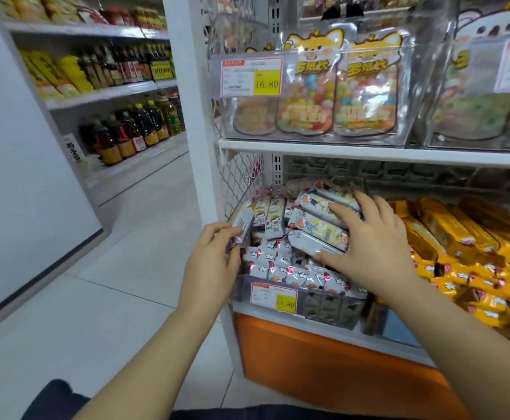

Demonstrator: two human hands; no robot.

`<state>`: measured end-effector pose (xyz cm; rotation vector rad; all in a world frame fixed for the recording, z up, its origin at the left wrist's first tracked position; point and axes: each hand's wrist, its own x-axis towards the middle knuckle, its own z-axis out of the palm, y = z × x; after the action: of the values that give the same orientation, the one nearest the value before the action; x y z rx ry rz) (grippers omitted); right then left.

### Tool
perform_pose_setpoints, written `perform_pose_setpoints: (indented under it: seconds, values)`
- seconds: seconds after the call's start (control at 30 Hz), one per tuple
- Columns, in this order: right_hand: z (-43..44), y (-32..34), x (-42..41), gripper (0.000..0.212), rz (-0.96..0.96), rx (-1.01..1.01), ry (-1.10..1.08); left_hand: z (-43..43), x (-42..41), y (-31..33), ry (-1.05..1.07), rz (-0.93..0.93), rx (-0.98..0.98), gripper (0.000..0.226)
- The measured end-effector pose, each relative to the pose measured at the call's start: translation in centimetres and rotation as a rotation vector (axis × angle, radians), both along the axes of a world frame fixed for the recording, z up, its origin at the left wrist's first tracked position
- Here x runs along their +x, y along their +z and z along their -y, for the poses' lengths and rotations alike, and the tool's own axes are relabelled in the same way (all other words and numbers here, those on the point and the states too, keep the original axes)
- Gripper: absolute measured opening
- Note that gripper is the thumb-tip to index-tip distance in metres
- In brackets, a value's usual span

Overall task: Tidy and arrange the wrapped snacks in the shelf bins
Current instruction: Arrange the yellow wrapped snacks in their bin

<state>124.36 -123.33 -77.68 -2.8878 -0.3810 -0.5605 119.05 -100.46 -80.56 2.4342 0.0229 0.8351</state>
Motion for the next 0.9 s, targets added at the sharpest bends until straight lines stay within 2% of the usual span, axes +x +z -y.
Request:
perform_pose_setpoints:
  seconds: [0.2, 0.47, 0.67, 0.8, 0.9]
  values:
    - [-0.2, -0.5, 0.1, 0.087, 0.036, 0.069, -0.030, 0.0, -1.7, -0.6, 0.024, -0.021, 0.068, 0.022]
    - [-1.3, 0.4, 1.1, 0.085, -0.044, 0.019, 0.114, 0.8, 0.2, -0.2, -0.126, -0.240, 0.174, 0.041]
    - [-1.7, 1.1, 2.3, 0.088, -0.086, 0.007, 0.113, 1.0, 1.9, 0.7, -0.084, -0.288, 0.232, 0.037]
    - [-1.2, 1.3, 2.8, 0.084, -0.103, 0.054, 0.088, 0.7, 1.8, 0.9, -0.061, -0.290, 0.165, 0.037]
    - [-0.8, 0.9, 2.8, 0.078, -0.087, 0.136, 0.041, 0.8, 1.1, 1.0, -0.057, -0.220, 0.078, 0.035]
